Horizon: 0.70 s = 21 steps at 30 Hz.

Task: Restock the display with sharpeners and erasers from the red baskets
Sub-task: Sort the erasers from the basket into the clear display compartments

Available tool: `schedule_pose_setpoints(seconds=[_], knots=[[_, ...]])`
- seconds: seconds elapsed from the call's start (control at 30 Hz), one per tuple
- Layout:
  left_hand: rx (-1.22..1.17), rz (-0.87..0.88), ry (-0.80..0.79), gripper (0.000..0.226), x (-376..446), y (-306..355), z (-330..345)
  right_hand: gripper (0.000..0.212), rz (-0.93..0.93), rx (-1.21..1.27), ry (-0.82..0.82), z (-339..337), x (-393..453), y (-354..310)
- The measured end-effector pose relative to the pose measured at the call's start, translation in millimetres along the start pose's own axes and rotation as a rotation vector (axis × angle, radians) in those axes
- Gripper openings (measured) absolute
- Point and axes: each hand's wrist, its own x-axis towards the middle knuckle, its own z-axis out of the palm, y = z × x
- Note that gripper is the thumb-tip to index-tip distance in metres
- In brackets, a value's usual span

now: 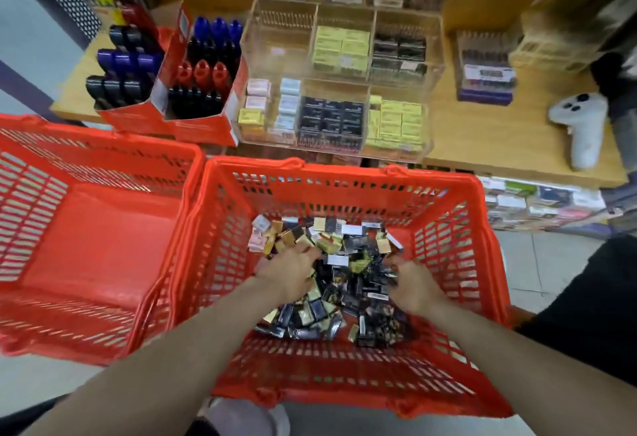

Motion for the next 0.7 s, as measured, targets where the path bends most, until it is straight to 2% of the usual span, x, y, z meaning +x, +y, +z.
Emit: schedule_pose_setpoints(seconds=[0.17, 0.27, 0.37, 0.47, 0.5, 0.57, 0.67, 0.7], knots=[[0.059, 0.043, 0.045, 0.059, 50, 17, 36, 0.051, 0.006, 0.031, 0.114, 29, 11, 9], [0.168, 0.062, 0.102, 0.065, 70, 19, 50, 0.044, -0.046, 0.087, 0.222, 31, 21, 12], [0.170, 0.049, 0.145, 0.072, 80, 20, 58, 0.037, -0.122, 0.132, 0.280, 24, 35, 5], [0.105, 0.079, 0.245, 0.053, 78, 16, 62, 0.038, -0.219, 0.078, 0.316, 16, 57, -9], [0.019, 0.075, 0.303, 0.044, 74, 11, 64, 0.040, -0.246, 0.049, 0.315, 15, 67, -15], [-0.343, -0.043, 0.383, 0.029, 64, 3, 60, 0.044, -0.250, -0.042, 0.281, 17, 88, -26], [-0.914, -0.299, 0.329, 0.015, 54, -9, 45, 0.041, -0.139, -0.221, 0.249, 28, 105, -39], [-1.093, -0.376, 0.305, 0.014, 52, -13, 42, 0.037, -0.105, -0.208, 0.271, 32, 106, -41]])
